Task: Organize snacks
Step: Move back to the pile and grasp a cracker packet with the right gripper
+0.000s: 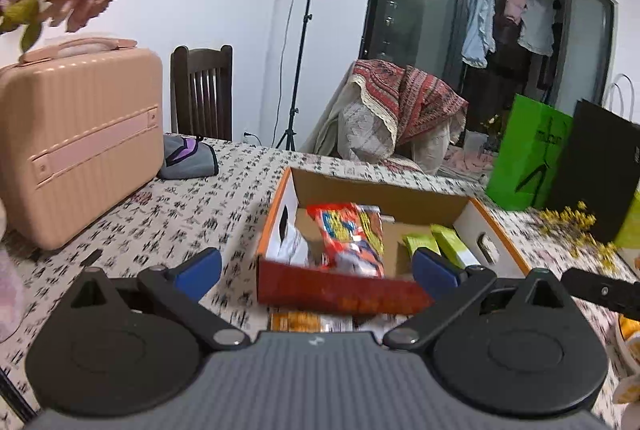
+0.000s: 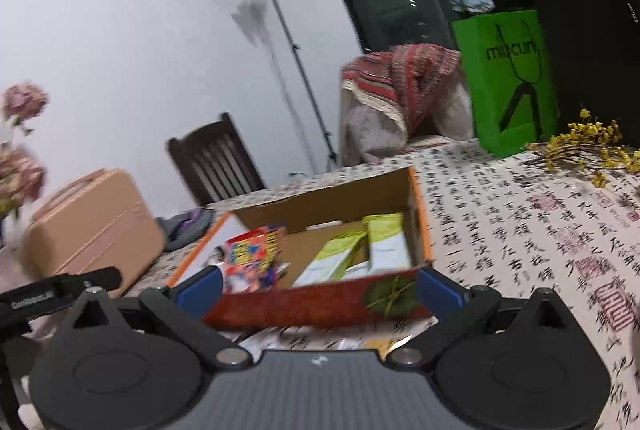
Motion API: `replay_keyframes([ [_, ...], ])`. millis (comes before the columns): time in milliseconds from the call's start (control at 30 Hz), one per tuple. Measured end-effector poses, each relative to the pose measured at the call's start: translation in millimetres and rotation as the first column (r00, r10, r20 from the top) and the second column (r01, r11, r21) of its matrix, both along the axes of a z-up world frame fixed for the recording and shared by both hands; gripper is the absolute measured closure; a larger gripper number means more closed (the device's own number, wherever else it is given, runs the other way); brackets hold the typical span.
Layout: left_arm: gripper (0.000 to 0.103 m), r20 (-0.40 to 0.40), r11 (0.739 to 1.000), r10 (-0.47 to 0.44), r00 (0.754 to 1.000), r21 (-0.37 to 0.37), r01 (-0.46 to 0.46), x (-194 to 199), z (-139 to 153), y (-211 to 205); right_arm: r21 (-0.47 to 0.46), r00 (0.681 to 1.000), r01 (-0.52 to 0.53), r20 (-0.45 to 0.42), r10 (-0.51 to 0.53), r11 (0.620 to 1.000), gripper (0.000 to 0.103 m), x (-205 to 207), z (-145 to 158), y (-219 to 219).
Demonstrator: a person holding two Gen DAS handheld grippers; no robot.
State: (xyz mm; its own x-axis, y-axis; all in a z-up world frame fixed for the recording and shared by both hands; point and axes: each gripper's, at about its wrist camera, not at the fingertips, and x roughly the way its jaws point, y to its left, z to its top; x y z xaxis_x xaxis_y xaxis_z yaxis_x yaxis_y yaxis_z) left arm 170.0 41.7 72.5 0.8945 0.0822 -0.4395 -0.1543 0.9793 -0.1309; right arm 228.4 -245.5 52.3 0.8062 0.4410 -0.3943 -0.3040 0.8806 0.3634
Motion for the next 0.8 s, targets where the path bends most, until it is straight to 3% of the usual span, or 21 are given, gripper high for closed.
replay_keyframes([
  [300,0.0,-0.042,1.0,-0.017,0.999,0.004,0.017,-54,-23,-3,-0.063,0.999,-0.017,0.034,0.02,0.998,0.0,-58,-9,1],
  [433,0.0,-0.084,1.0,-0.015,0.996,-0.016,0.014,-67,-38,1,-0.064,1.0,-0.02,0.003,0.021,0.998,0.0,-69,-18,-4],
  [633,0.0,-0.131,0.997,0.001,0.991,-0.07,-0.011,-78,-55,6,-0.145,0.999,-0.036,-0.019,0.034,0.989,0.0,-85,-34,-7],
  [800,0.0,-0.155,0.999,0.01,0.988,-0.037,-0.016,-88,-60,5,-0.172,0.999,-0.031,-0.046,0.024,0.985,0.002,-86,-51,-14],
])
